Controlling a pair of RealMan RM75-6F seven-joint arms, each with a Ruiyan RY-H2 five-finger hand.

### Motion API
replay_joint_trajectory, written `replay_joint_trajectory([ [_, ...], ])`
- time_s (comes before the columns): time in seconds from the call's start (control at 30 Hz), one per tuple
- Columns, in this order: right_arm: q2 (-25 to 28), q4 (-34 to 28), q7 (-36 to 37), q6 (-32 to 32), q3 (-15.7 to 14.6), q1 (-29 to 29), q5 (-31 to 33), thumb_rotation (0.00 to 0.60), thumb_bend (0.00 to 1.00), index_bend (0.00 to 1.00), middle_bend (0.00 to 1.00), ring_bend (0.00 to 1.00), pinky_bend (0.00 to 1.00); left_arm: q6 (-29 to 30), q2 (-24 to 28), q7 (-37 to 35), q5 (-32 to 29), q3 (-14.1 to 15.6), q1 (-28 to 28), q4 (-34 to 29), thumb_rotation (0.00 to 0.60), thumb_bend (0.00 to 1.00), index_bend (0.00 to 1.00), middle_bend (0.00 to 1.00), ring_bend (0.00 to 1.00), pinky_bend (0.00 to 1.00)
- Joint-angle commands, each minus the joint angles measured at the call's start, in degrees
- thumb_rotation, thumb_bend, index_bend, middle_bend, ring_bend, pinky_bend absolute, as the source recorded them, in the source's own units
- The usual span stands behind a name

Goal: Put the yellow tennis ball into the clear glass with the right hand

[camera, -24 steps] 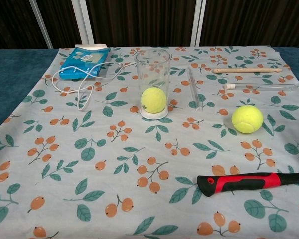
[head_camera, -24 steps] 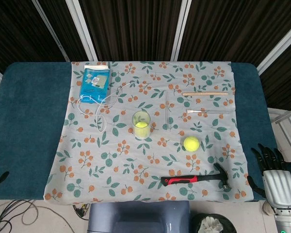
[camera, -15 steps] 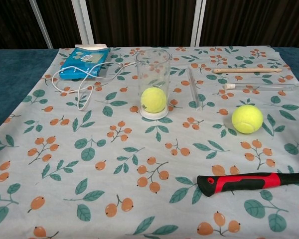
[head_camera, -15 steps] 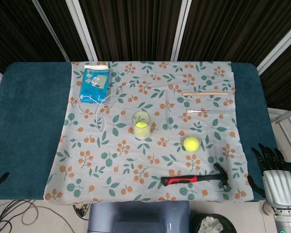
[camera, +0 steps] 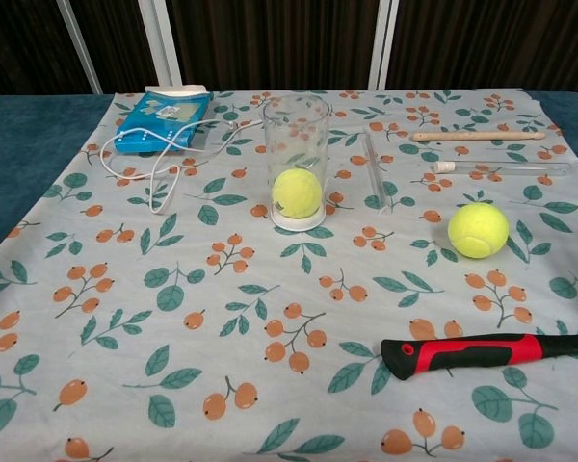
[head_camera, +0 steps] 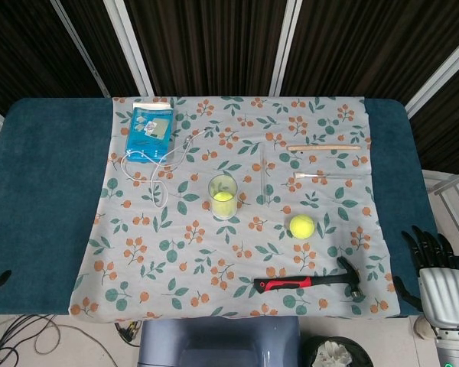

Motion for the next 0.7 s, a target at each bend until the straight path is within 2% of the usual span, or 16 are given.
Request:
replay_joint_trajectory([
  [0.03, 0.54, -0.33, 0.2, -0.75, -0.32, 0.05, 0.38, 0.6, 0.39, 0.06, 0.06, 0.07, 0.0, -0.05, -0.01, 0.05, -0.03, 0.02, 0.0, -0.05, 0.6, 0.02, 0.08, 0.0, 0.0, 0.0],
  [0.27, 3.09, -2.44, 6.54, -5.43, -1.05, 1.84, 1.17, 0.6, 0.36, 0.02, 0.05, 0.06, 0.0, -0.27, -0.11, 0.32, 0.0, 0.11, -0.08, -0.08, 0.6, 0.02, 0.08, 0.0, 0.0, 0.0],
  [0.5, 8.88, -5.66, 9.48, -19.95, 0.74, 9.82, 6.06, 0.6, 0.35, 0.01, 0.02, 0.05, 0.0, -0.97, -0.69, 1.7, 0.03, 0.25, -0.5, -0.06, 0.6, 0.02, 0.08, 0.0, 0.0, 0.0],
  [0.7, 8.75, -6.42, 9.3, -29.25, 3.68, 16.75, 10.31, 0.6, 0.35, 0.01, 0.01, 0.05, 0.0, -1.37, -1.07, 2.66, -0.22, 0.3, -0.68, -0.07, 0.6, 0.02, 0.08, 0.0, 0.0, 0.0],
])
